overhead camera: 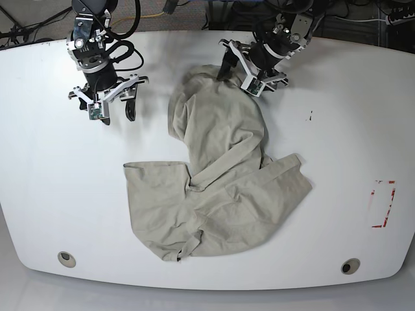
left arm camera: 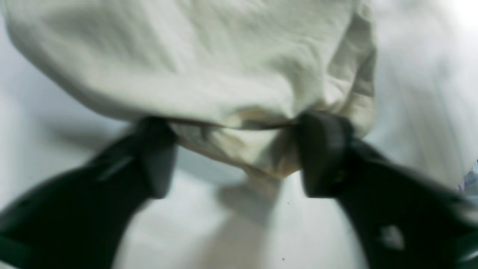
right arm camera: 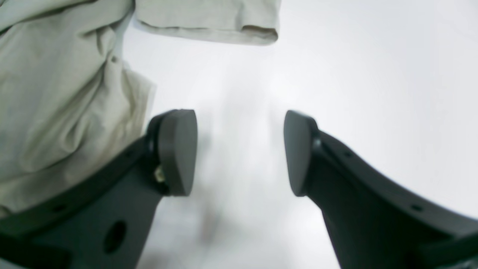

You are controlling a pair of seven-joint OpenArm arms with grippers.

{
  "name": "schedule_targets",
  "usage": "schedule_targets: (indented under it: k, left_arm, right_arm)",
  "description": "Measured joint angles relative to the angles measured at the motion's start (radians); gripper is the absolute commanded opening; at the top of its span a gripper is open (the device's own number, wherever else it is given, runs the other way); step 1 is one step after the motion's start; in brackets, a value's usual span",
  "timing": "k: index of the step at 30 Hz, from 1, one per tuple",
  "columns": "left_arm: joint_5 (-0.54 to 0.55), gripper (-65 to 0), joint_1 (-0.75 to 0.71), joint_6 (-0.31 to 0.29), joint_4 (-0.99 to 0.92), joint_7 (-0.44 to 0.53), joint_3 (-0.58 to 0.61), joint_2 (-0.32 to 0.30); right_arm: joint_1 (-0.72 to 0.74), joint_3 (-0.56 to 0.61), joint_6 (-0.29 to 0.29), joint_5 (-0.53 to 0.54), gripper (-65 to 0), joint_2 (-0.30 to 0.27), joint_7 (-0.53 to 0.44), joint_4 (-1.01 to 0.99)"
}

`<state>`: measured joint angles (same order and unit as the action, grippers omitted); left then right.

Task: Fold the T-shirt properly
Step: 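Move both grippers down to the beige T-shirt and grasp its edges, then lift the T-shirt with both grippers and spread them apart to shake it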

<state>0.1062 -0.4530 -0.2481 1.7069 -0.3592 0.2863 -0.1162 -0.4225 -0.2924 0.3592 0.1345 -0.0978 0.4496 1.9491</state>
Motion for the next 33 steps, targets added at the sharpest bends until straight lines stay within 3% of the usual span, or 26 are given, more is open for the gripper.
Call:
schedule_targets:
  k: [2,3,13,17,23,33]
  left_arm:
    - [0.006,-62.4,0.023,0.000,-0.029,0.017,0.000,-0.001]
    - [0.009,-65.0,0.035,-0.001,-0.041,0.017,0.000,-0.001]
    - [0.054,-65.0,0.014,-0.037,-0.074,0.062,-0.107,-0.013]
    - [0.040,-65.0,-0.020,-0.035,-0.023,0.021,-0.182,-0.032]
    - [0.018,-65.0,-0.074,-0.014,0.037,-0.012,-0.289,-0.094]
    - [-0.001,-65.0,-0.102,-0.018,0.035,-0.043,-0.525,-0.090]
  right_arm:
    - [0.009,-0.001,0.000,0.000,-29.3,0.001,0.008,0.000]
    - [0.014,-0.001,0.000,0.000,-29.3,0.000,0.009,0.000]
    - [0.154,0.000,0.001,0.001,-29.3,-0.003,0.020,-0.057]
    - [0.264,0.000,0.010,0.001,-29.3,-0.002,0.120,-0.147]
    - [0.475,0.000,0.004,0.001,-29.0,0.000,0.156,-0.358]
    - [0.749,-0.004,0.004,0.000,-29.0,-0.001,0.146,-0.769]
